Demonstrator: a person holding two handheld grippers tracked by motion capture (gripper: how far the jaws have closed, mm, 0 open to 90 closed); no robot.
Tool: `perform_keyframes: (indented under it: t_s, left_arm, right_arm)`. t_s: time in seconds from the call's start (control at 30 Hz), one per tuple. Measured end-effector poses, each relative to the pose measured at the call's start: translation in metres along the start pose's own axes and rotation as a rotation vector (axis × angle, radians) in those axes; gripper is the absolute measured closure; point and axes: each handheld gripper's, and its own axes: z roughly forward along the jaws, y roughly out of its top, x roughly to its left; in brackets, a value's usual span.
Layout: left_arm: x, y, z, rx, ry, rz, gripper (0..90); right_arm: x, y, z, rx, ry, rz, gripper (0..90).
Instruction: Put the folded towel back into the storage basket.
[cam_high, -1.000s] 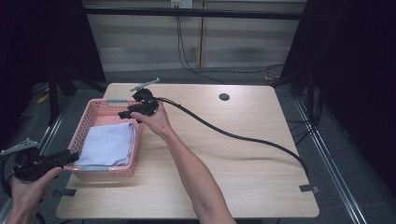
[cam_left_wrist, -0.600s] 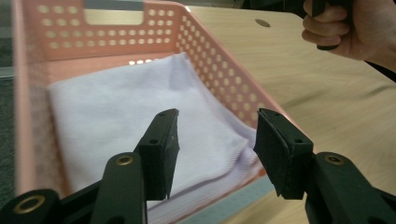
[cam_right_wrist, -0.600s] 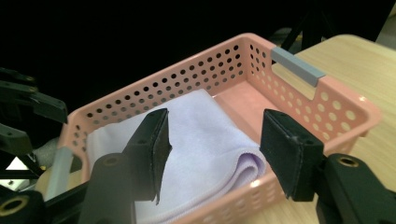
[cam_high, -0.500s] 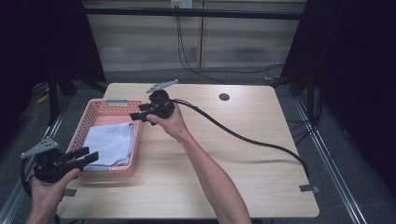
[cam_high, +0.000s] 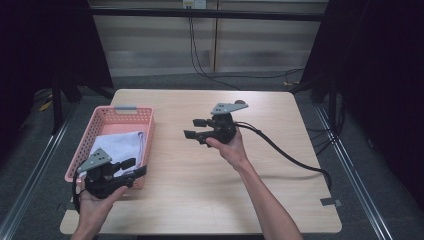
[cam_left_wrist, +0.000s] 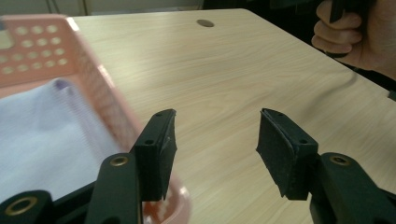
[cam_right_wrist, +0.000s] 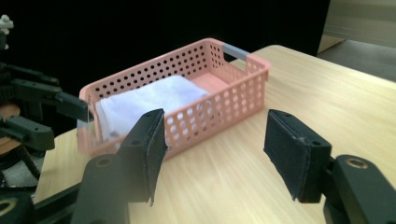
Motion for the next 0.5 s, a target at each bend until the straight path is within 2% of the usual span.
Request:
perform_keyframes:
  t_s: [0.07,0.17,0.2,0.23,0.27,0.3,0.37,0.5]
  left_arm:
    - [-0.007,0.000,0.007,-0.012,0.005,-0.012,46.1]
    - [-0.018,0.000,0.022,-0.004,0.016,-0.016,46.1]
    - [-0.023,-0.001,0.029,0.004,-0.007,-0.024,45.7]
    - [-0.027,-0.001,0.037,0.017,-0.026,-0.015,44.9]
    - [-0.027,-0.001,0.037,0.017,-0.026,-0.015,44.4]
    - [-0.032,-0.001,0.044,0.037,-0.035,0.001,42.6]
    - [-0.036,-0.002,0.049,0.036,-0.057,0.018,39.5]
    - [-0.036,-0.005,0.057,0.072,-0.049,0.020,29.3]
  right_arm:
    - [0.001,-0.011,-0.011,-0.014,-0.001,0.006,38.3]
    - [0.007,-0.025,-0.027,-0.005,-0.018,-0.005,38.3]
    - [0.008,-0.027,-0.031,-0.001,-0.031,-0.010,38.3]
    - [0.009,-0.031,-0.037,-0.004,-0.041,-0.009,38.1]
    - [0.011,-0.034,-0.046,0.000,-0.051,-0.019,37.8]
    - [0.010,-0.037,-0.052,0.008,-0.074,-0.028,36.5]
    - [0.006,-0.042,-0.064,0.017,-0.085,-0.025,36.1]
    - [-0.005,-0.050,-0.089,0.003,-0.128,-0.001,33.9]
